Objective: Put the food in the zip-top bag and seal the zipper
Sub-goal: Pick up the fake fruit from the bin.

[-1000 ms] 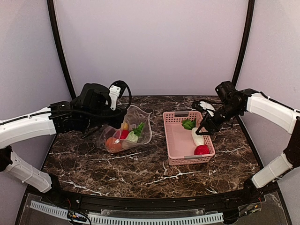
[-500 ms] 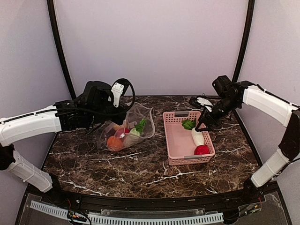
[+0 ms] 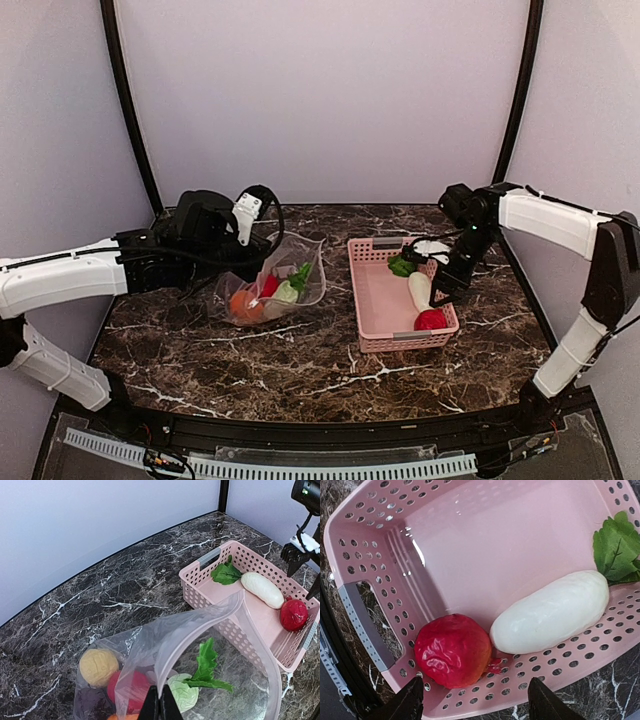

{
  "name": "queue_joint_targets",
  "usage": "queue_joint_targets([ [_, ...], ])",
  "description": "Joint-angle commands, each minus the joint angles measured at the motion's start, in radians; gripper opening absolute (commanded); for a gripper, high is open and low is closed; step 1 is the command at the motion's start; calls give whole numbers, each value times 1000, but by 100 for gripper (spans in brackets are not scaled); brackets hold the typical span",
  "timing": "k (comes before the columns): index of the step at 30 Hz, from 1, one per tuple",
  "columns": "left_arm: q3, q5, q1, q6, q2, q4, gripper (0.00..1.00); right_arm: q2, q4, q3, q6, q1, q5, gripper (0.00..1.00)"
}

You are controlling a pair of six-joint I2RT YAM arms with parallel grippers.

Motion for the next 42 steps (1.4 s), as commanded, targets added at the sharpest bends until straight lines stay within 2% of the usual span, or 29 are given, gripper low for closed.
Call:
queue_joint_targets([
  [1, -15, 12, 3, -11, -56, 13, 1, 46, -50, -20, -22, 61, 71, 68],
  [9, -19, -19, 5, 0, -93, 18, 1, 128, -52, -16, -18, 142, 174, 70],
  [18, -17, -18, 4, 6, -103, 15, 1, 153, -72, -17, -17, 150, 176, 74],
  [28, -16, -22, 4, 12, -97, 12, 1, 179, -44, -26, -10, 150, 178, 75],
  [34, -17, -28, 4, 13, -103, 12, 1, 180, -38, -1, -13, 152, 170, 56],
  [42, -17, -40, 4, 22, -101, 12, 1, 147, 1, 50, -10, 148, 92, 45],
])
